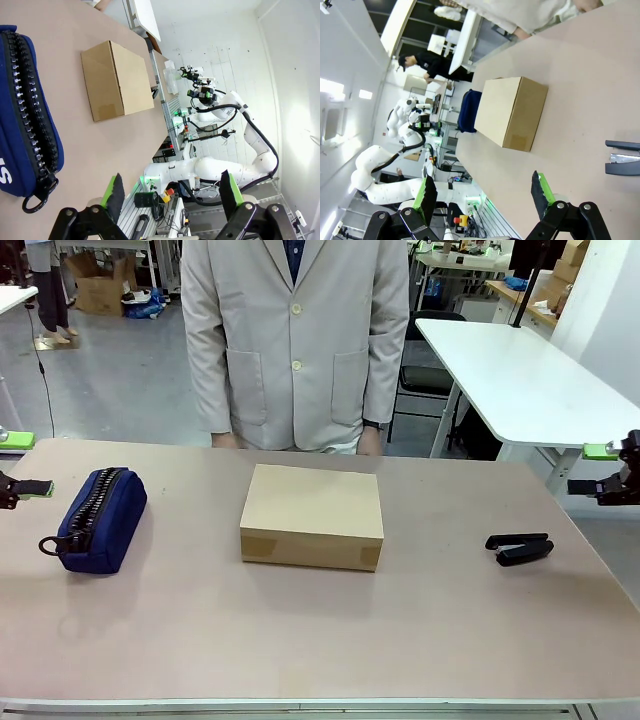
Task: Pack the item into the box.
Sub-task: Close the Mailer Box.
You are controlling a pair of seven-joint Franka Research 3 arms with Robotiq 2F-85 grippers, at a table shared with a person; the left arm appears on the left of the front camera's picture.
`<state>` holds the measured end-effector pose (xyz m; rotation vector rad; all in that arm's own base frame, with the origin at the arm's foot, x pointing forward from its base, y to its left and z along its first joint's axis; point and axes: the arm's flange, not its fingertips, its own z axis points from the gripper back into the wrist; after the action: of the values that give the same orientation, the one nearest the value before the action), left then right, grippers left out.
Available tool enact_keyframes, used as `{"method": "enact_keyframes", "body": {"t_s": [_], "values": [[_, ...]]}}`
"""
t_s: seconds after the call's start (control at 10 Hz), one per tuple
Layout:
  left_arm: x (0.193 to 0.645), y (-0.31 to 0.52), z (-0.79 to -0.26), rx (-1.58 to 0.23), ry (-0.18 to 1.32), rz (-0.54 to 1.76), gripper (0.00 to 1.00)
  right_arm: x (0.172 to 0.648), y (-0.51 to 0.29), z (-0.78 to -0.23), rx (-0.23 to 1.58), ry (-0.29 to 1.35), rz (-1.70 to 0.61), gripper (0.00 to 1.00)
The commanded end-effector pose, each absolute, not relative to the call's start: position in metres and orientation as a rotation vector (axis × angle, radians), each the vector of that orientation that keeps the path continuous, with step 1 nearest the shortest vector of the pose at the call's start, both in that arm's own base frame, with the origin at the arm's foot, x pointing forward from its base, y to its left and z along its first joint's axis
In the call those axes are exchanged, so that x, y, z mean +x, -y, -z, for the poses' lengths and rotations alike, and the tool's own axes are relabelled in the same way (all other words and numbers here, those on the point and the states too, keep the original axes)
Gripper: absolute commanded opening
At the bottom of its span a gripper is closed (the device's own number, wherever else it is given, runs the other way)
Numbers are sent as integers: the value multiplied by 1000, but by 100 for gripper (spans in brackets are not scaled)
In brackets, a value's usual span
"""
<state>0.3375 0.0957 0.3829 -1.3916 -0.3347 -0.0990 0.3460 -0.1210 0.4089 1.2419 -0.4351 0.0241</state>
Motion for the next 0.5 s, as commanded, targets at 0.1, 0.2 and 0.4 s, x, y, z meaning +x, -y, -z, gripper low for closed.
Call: {"method": "enact_keyframes", "body": {"t_s": [0.1,0.2,0.4], "values": [[337,-95,-386,-1381,344,103,100,345,121,-410,1242,433,-29,100],[337,-95,-386,-1381,344,103,100,345,121,-410,1242,433,-29,100],[337,-95,-386,-1381,344,103,100,345,121,-410,1242,433,-29,100]]}}
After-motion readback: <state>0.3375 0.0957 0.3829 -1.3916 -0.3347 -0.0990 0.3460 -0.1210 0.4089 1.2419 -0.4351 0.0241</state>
